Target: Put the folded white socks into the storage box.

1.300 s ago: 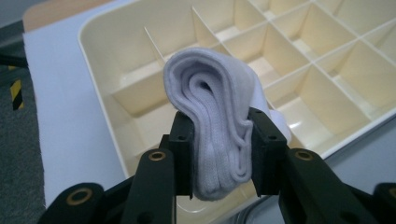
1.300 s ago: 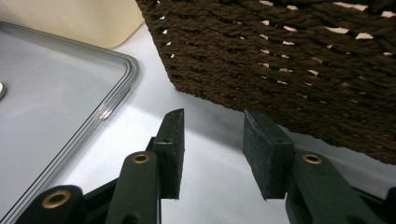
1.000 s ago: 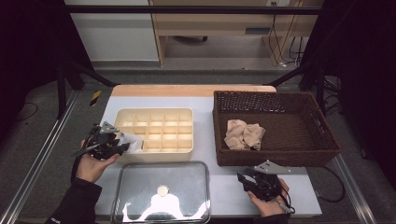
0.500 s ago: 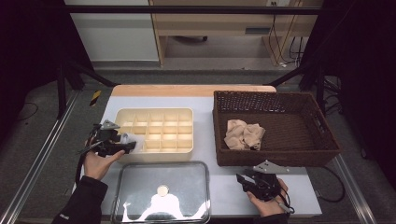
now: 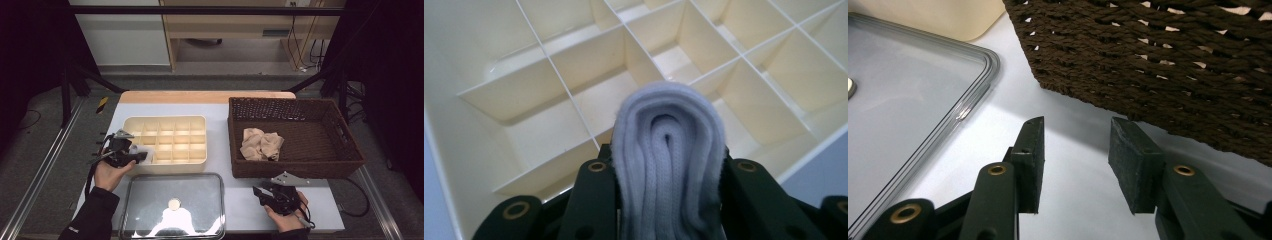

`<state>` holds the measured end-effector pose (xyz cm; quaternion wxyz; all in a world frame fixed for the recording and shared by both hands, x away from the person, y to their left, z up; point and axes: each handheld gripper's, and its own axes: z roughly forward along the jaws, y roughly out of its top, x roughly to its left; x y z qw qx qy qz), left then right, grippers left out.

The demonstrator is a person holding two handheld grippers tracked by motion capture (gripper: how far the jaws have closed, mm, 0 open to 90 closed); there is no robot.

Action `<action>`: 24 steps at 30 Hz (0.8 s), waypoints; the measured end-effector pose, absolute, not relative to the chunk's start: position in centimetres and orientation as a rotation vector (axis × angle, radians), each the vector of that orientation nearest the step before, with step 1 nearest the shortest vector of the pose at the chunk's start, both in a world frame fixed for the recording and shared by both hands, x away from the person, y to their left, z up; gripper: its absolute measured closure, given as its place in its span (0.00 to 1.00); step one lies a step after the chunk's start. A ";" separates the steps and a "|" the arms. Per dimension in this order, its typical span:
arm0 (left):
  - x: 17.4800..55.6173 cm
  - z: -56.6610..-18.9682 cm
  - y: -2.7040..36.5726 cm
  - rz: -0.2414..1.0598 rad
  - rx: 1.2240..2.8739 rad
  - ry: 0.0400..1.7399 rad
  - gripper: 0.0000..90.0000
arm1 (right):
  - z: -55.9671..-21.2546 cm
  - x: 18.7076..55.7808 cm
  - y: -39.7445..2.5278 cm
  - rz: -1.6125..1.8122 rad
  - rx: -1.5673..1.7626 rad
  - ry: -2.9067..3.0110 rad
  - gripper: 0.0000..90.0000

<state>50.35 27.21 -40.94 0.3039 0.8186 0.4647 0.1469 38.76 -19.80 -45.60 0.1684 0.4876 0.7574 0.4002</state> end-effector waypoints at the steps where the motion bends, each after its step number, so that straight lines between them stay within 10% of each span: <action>1: 50.4 -40.9 27.1 0.388 2.184 1.232 0.76 | -45.6 38.8 -19.8 1.137 1.387 2.155 0.65; 14: 51.1 -41.9 26.0 0.350 2.269 1.236 0.75 | -45.6 38.7 -19.7 1.142 1.379 2.164 0.65; 24: 49.0 -40.5 27.6 0.478 2.098 1.177 0.51 | -45.6 38.7 -19.7 1.146 1.384 2.162 0.63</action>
